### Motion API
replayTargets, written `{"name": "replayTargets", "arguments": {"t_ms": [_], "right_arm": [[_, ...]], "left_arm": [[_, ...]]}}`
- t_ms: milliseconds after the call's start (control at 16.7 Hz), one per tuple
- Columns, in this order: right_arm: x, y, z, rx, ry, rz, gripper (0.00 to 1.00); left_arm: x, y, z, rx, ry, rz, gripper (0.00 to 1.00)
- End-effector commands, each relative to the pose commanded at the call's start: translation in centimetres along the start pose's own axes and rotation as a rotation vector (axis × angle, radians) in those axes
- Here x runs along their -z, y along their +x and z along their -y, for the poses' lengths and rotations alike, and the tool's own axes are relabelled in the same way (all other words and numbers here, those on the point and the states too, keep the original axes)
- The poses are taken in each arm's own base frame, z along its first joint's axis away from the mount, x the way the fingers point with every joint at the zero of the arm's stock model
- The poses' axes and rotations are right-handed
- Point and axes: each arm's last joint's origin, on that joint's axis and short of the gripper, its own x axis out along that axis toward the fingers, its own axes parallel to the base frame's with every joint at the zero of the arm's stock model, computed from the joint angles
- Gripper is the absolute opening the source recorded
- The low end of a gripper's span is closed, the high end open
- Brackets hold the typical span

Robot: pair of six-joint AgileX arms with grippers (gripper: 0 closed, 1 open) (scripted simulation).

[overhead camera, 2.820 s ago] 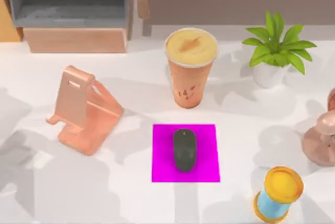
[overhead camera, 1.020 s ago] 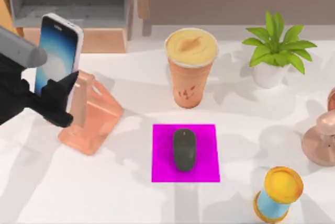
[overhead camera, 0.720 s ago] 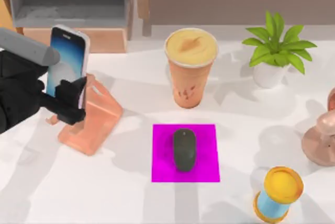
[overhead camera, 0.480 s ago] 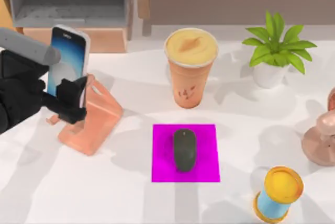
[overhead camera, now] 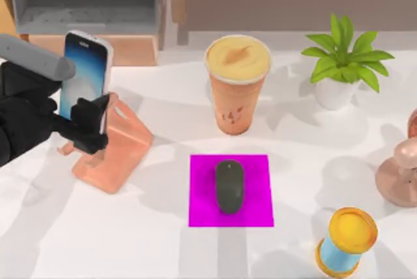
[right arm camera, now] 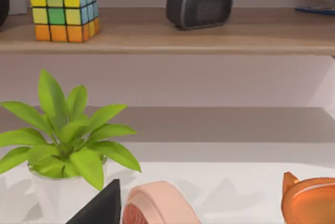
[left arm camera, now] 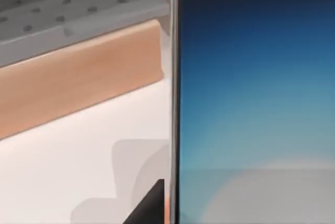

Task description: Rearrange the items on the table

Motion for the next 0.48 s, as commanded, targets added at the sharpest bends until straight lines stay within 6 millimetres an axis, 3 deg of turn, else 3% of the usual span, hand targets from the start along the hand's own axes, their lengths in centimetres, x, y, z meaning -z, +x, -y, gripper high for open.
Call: {"name": "replayTargets", "arguments": {"t_ms": [360,480], "right_arm": [[0.00,0.00,0.00,0.000,0.000,0.000,1.00],[0.00,0.00,0.00,0.000,0.000,0.000,1.00]], "left_arm": [[0.00,0.00,0.00,0.000,0.000,0.000,0.98],[0.00,0.00,0.00,0.000,0.000,0.000,1.00]]}}
